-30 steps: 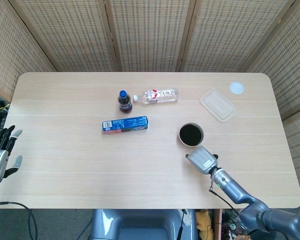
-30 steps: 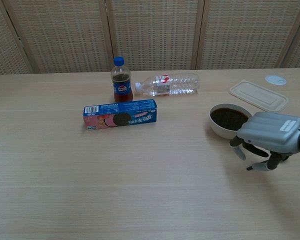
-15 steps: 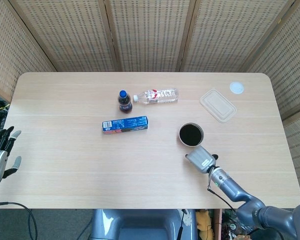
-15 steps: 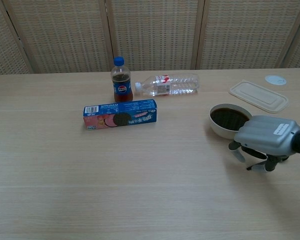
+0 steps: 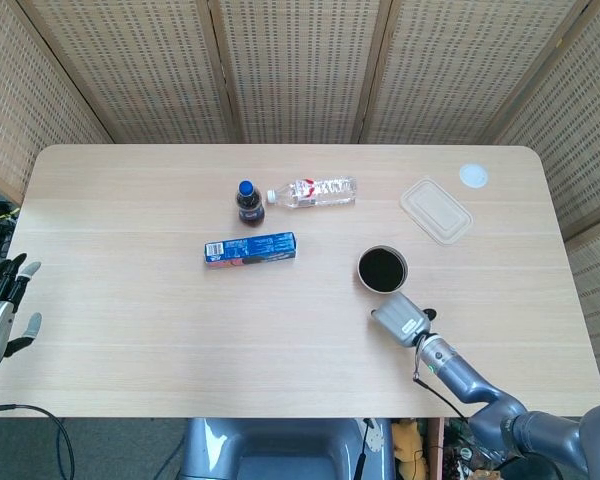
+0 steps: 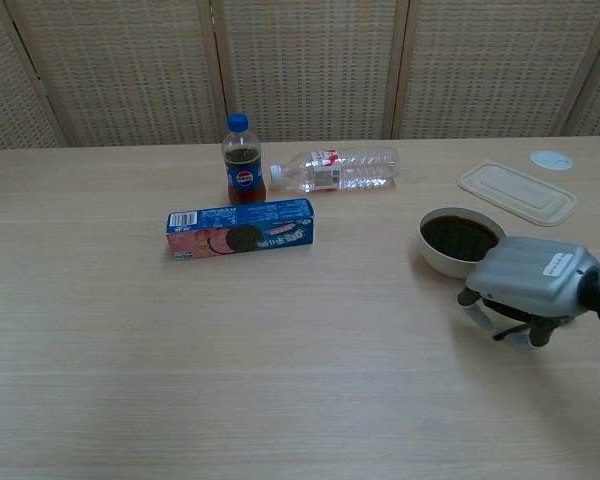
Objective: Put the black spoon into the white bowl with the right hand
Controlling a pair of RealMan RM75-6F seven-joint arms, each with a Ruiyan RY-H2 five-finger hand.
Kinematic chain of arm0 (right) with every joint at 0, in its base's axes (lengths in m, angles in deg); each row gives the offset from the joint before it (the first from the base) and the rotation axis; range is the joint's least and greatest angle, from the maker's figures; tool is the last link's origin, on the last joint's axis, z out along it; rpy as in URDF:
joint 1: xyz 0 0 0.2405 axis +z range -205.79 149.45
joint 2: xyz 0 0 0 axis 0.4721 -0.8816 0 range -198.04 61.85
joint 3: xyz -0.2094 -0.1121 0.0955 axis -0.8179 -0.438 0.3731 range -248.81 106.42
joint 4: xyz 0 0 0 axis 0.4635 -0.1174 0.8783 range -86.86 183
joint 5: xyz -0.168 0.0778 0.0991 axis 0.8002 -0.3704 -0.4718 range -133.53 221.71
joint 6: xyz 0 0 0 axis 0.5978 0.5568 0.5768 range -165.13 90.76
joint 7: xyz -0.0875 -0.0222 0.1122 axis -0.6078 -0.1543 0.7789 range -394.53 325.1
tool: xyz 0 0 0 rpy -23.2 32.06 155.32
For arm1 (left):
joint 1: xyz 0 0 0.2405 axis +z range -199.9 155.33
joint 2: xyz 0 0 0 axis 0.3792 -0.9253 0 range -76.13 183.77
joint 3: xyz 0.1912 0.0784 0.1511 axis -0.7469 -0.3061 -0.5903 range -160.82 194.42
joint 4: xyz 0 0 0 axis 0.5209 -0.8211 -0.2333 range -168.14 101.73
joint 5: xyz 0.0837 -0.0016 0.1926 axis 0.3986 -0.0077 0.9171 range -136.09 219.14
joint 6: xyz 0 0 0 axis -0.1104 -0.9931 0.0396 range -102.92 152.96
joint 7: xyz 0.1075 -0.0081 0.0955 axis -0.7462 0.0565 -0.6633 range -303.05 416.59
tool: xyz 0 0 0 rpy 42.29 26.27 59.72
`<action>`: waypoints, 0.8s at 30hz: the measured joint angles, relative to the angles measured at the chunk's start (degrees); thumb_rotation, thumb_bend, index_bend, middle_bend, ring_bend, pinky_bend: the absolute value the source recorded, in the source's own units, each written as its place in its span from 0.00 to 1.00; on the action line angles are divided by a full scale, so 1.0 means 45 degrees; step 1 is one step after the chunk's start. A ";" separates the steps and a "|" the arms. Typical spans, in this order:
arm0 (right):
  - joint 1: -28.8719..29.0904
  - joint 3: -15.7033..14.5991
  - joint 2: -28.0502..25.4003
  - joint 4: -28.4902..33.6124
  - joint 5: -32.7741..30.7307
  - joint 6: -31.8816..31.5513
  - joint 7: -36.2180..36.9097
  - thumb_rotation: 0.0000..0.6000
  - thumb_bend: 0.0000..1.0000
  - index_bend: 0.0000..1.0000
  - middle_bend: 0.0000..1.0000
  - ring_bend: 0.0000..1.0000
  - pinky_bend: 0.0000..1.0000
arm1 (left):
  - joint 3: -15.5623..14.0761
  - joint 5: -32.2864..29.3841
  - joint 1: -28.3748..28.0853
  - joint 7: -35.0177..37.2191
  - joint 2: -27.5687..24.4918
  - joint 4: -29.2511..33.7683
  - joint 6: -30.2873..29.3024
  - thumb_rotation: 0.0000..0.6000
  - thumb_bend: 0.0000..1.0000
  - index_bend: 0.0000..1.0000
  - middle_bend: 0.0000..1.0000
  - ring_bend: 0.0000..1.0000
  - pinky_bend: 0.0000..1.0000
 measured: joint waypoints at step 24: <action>-0.0017 -0.0138 0.0242 -0.0367 -0.0311 0.0159 -0.0095 1.00 0.49 0.57 0.84 0.90 1.00 | -0.0023 0.0032 0.0031 0.0201 0.0131 -0.0279 -0.0057 1.00 0.46 0.08 0.00 0.00 0.00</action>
